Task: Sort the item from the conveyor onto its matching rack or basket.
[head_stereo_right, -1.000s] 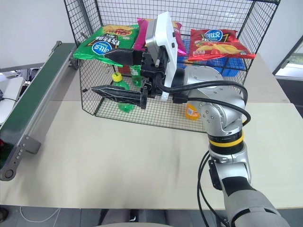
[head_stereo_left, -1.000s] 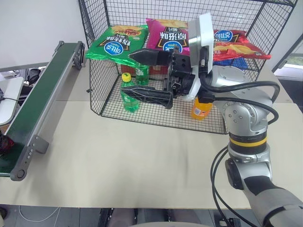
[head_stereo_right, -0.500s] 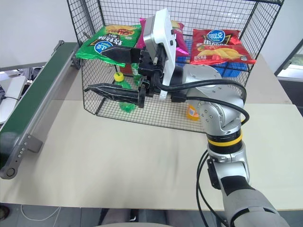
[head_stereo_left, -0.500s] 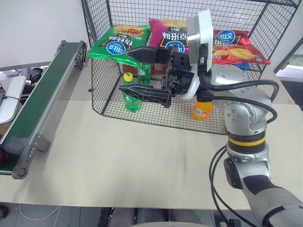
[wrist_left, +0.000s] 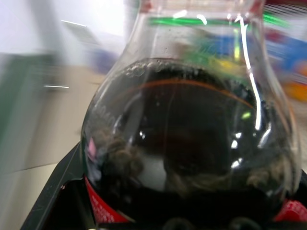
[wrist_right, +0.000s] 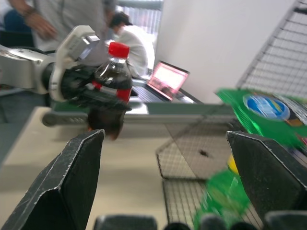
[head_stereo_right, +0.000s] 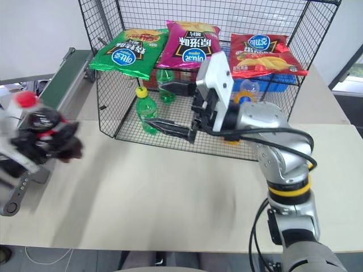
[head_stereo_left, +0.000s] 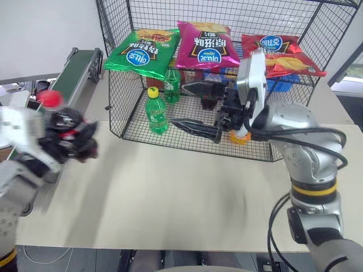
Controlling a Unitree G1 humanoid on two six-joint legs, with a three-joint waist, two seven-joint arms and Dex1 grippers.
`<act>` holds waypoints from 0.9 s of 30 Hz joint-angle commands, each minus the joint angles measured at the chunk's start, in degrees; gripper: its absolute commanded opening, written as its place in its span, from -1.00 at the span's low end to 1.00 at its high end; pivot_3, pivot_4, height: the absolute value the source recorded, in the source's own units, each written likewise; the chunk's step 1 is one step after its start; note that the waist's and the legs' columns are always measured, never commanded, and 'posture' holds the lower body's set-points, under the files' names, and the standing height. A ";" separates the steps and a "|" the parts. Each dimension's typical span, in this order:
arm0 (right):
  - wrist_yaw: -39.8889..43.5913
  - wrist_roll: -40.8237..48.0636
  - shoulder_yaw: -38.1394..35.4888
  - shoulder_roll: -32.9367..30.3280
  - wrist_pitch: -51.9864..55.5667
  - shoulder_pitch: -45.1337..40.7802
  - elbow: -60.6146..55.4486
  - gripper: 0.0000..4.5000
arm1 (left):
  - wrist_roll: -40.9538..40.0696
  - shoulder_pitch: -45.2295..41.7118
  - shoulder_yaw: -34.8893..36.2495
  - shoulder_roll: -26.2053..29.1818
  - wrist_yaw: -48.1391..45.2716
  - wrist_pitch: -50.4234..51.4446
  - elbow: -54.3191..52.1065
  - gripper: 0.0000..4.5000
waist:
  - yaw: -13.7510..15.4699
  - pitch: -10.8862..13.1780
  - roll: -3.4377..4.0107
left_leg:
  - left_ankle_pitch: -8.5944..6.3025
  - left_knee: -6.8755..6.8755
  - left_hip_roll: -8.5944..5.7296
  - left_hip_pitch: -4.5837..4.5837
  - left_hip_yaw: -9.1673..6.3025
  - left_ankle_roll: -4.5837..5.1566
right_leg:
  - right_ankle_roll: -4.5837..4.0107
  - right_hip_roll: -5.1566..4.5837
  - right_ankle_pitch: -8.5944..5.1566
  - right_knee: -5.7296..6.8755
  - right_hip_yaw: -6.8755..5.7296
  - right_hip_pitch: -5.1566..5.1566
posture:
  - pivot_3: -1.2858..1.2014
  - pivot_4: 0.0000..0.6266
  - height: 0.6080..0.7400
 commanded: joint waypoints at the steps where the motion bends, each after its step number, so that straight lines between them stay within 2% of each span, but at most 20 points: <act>1: -3.68 -2.73 -1.03 -1.89 -0.65 4.54 -6.18 1.00 | 3.54 -3.76 -7.85 -1.10 -2.49 -2.59 -1.20 0.37 | -0.04 0.02 0.03 | 0.02 0.00 -0.01 -0.02 0.01 0.00 | 0.00 0.02 0.00 0.02 0.01 0.00 | 0.03 -0.52 1.00; 4: -6.93 -4.53 -0.79 -2.57 -0.07 8.15 -9.10 1.00 | 9.48 -6.24 -14.73 -3.57 -3.69 -6.05 1.86 0.37 | -0.14 0.03 0.05 | 0.06 0.01 -0.05 0.02 0.10 -0.01 | 0.01 0.20 -0.01 0.01 0.09 -0.01 | 0.03 -0.52 1.00; 8: -15.41 -7.44 0.06 -0.39 2.91 12.44 -13.27 1.00 | 17.46 -13.33 -25.71 -11.41 -5.47 -11.73 9.80 0.37 | 0.44 0.03 0.04 | 0.11 0.07 -0.05 0.02 0.13 -0.01 | 0.03 0.76 -0.01 -0.02 0.09 0.02 | 0.03 -0.52 1.00; 11: -20.34 -10.14 0.96 1.40 4.28 14.08 -14.42 1.00 | 23.71 -19.03 -30.13 -17.15 -5.57 -17.36 17.61 0.37 | 1.39 0.03 0.04 | 0.13 0.12 -0.09 -0.12 0.11 -0.01 | 0.04 0.84 -0.02 -0.03 0.12 0.00 | 0.03 -0.52 1.00; 17: -28.21 -15.79 1.72 4.44 5.33 16.01 -13.89 1.00 | 32.83 -29.35 -34.98 -27.80 -5.00 -27.95 34.10 0.37 | 1.84 0.03 0.04 | 0.14 0.19 -0.14 -0.21 0.11 0.01 | 0.04 0.88 -0.01 0.00 0.13 -0.04 | 0.03 -0.52 1.00; 27: -32.56 -19.47 -0.88 5.41 5.40 23.48 -17.51 1.00 | 42.17 -40.04 -34.62 -38.67 -1.55 -44.56 58.65 0.37 | 1.78 0.02 0.05 | 0.17 0.24 -0.20 -0.27 0.07 0.06 | 0.05 0.94 -0.02 0.02 0.12 -0.03 | 0.03 -0.52 1.00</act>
